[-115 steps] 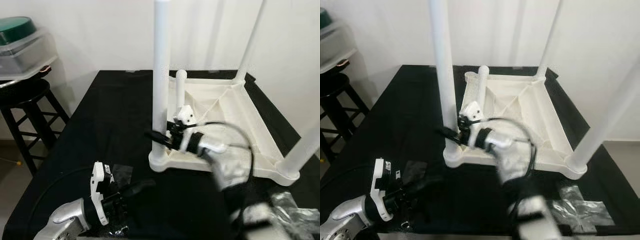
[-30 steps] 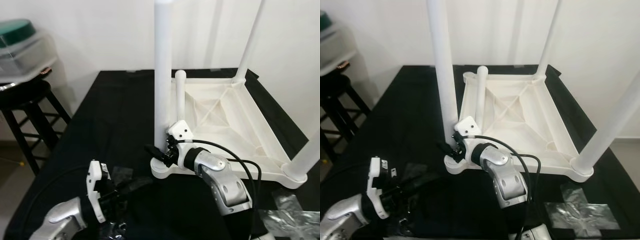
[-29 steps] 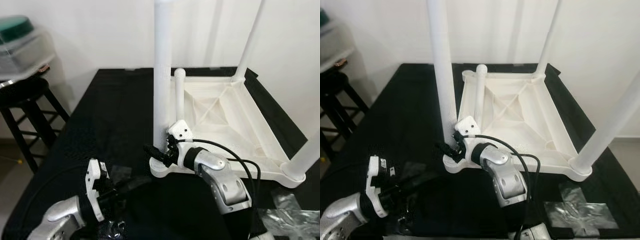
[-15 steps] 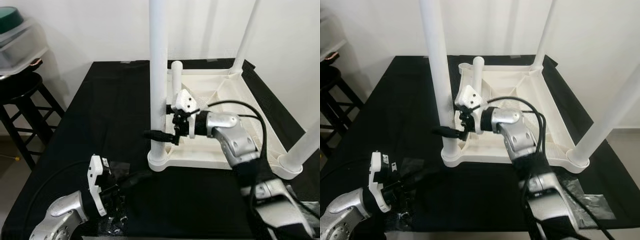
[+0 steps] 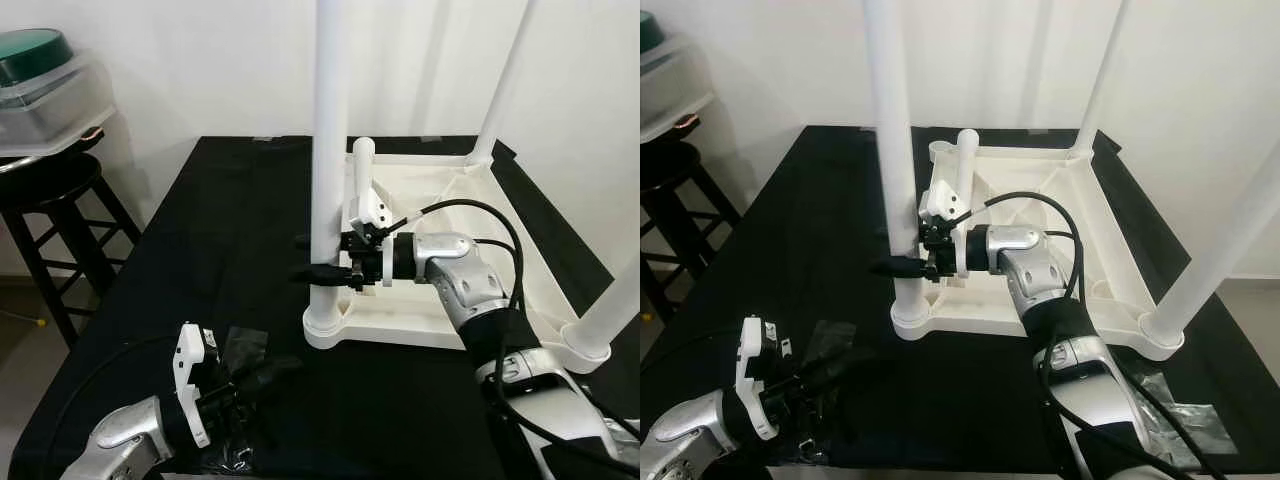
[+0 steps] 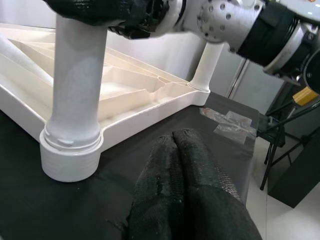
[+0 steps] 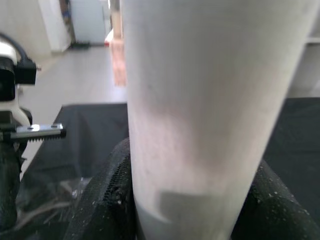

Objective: Building children table

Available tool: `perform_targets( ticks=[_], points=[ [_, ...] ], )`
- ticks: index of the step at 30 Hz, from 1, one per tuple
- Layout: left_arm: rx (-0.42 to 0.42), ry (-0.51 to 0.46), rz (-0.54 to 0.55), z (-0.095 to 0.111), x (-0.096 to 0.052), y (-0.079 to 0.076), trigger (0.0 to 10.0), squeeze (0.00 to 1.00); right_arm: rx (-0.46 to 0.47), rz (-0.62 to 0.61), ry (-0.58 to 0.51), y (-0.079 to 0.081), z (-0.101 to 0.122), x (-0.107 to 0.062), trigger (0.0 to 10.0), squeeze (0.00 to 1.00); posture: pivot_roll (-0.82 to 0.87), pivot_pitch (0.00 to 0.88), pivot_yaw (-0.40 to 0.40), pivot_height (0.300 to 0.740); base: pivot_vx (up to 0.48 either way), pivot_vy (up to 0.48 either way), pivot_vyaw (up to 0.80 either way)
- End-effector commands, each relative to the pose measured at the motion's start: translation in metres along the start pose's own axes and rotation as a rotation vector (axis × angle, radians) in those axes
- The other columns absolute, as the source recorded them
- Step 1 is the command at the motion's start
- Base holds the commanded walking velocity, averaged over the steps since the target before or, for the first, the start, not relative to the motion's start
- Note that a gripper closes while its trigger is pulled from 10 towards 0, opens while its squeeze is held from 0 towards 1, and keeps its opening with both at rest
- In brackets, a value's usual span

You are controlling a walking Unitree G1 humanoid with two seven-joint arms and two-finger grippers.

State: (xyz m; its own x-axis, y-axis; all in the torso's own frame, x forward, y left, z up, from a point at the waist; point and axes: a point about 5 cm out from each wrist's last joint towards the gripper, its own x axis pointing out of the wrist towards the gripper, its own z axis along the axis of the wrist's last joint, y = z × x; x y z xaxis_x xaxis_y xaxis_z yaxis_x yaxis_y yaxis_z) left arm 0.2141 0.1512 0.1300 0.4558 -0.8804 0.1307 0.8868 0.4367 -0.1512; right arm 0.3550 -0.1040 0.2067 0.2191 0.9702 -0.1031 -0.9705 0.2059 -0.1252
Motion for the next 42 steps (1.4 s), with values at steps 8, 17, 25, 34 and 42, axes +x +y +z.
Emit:
perform_targets(
  ticks=[8,17,25,34,42],
  points=[
    [-0.004,0.001,-0.001,-0.002,-0.001,-0.002,10.0,0.0,0.095,-0.372,0.089,0.048,-0.053,0.019,0.0,0.0,0.01,0.043,-0.023,0.74,0.0,0.0,0.0],
    [-0.006,0.0,-0.009,-0.001,0.0,0.002,10.0,0.0,0.085,-0.673,0.185,0.06,-0.053,0.033,0.0,0.0,-0.01,0.038,-0.011,0.74,0.0,0.0,0.0],
    [-0.001,-0.003,-0.002,-0.001,0.0,0.002,10.0,0.0,0.083,-0.443,0.044,0.059,-0.02,0.033,10.0,1.0,-0.01,0.032,-0.013,0.74,0.0,0.0,0.0],
    [0.0,-0.003,-0.002,-0.002,0.002,0.003,10.0,0.0,-0.089,-0.111,0.016,0.036,0.005,0.008,10.0,0.0,0.0,0.029,-0.019,0.74,0.0,0.0,0.0],
    [0.003,0.004,-0.001,-0.002,0.001,0.002,10.0,0.0,-0.084,-0.044,0.034,0.007,0.008,0.001,10.0,0.0,0.02,0.029,-0.025,0.74,0.0,0.0,0.0]
  ],
)
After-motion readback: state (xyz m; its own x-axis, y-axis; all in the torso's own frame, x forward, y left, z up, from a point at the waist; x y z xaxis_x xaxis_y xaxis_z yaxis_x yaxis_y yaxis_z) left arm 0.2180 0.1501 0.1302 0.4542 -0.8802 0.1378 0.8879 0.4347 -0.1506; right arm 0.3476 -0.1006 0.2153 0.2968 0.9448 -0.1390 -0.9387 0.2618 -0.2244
